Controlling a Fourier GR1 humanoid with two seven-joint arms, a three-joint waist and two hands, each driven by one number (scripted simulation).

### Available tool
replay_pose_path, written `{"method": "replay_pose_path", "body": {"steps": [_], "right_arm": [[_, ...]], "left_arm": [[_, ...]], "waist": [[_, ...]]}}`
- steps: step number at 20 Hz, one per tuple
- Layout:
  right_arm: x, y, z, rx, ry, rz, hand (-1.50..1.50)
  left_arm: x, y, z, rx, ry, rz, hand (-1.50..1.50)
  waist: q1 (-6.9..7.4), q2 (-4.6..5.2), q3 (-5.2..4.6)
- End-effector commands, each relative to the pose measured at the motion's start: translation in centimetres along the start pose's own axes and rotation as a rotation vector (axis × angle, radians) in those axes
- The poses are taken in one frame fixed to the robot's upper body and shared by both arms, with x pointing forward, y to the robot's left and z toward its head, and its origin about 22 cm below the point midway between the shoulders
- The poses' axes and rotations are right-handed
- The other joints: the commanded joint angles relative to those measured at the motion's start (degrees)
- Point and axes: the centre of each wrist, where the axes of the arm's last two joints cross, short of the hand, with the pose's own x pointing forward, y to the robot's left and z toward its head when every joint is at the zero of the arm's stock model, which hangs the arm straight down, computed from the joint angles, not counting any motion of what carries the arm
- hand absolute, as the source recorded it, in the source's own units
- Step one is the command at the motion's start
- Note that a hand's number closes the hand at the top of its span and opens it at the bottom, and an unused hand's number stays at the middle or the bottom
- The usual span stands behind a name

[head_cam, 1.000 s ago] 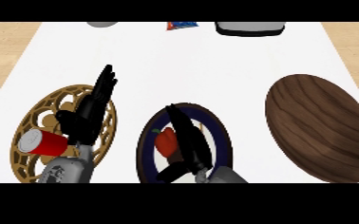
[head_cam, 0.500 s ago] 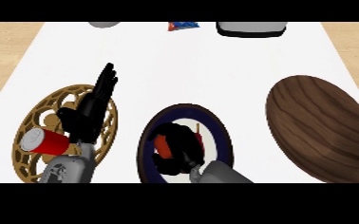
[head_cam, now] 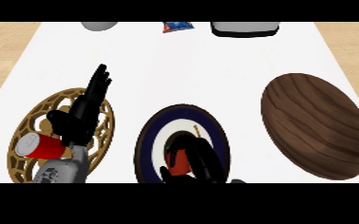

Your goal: Pick the bell pepper from the plate and place it in the bowl

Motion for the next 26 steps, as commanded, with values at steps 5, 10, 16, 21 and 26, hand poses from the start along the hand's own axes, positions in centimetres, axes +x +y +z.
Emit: {"method": "replay_pose_path", "body": {"steps": [5,10,16,21,26], "right_arm": [[-1.4,-2.8,12.4,-0.122,0.008,-0.114,1.50],[1.7,-5.5,12.8,-0.322,-0.194,-0.139,1.50],[6.2,-9.1,14.7,-0.479,-0.307,-0.001,1.50],[9.5,-12.4,16.4,-0.581,-0.202,0.084,1.50],[11.8,-14.8,16.9,-0.624,-0.130,0.112,1.50]], "left_arm": [[0.1,0.7,0.0,0.008,0.011,0.011,0.00],[0.6,-1.0,-0.3,-0.007,-0.004,0.009,0.00],[0.2,0.7,-1.1,0.026,0.005,0.003,0.00],[0.3,0.3,-0.3,0.012,-0.016,-0.002,0.00],[0.8,0.6,-0.4,0.004,0.004,0.003,0.00]], "waist": [[-0.75,0.81,0.00],[0.02,0.97,0.02],[-0.61,0.87,-0.20],[-0.05,0.98,-0.19],[0.60,1.08,-0.11]]}}
